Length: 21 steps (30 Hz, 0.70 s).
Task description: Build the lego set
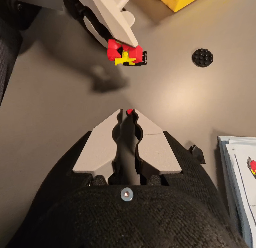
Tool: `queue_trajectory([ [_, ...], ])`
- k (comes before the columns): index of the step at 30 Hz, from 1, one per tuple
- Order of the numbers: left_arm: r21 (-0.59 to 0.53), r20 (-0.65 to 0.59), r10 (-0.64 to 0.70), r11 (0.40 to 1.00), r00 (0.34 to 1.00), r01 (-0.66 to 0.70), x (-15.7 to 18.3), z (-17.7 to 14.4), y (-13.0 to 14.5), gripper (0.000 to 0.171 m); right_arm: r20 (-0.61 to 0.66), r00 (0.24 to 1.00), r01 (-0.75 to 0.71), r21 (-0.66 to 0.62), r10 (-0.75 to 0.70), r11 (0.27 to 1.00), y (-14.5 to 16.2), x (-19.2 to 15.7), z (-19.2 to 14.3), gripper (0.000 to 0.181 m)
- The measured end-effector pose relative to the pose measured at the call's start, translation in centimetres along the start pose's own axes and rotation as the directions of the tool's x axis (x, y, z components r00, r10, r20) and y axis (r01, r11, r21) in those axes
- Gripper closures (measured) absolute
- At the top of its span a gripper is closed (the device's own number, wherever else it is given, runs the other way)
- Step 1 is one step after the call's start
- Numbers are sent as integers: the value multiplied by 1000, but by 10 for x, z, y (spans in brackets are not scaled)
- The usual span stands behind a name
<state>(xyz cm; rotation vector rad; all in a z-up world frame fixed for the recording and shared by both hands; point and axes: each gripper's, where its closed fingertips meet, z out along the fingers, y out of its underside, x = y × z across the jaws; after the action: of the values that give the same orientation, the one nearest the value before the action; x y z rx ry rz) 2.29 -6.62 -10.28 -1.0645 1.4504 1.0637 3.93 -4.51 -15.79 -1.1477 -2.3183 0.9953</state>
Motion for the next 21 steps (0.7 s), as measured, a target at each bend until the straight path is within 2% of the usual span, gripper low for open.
queue_trajectory([
  [6,-2,-13,-2,1000,1000,2,2,0,1,152,16,1000,9,-2,-9,1000,2,-1,-3,165],
  [11,0,-17,-3,1000,1000,3,2,-1,1,152,119,993,-6,-3,6,1000,2,-18,-5,166],
  [16,0,-19,-4,1000,1000,4,2,-2,2,152,104,994,-28,15,26,999,1,-13,-12,164],
  [21,1,-21,-4,1000,1000,4,2,-2,2,152,142,990,-26,-10,27,1000,4,-20,-10,164],
])
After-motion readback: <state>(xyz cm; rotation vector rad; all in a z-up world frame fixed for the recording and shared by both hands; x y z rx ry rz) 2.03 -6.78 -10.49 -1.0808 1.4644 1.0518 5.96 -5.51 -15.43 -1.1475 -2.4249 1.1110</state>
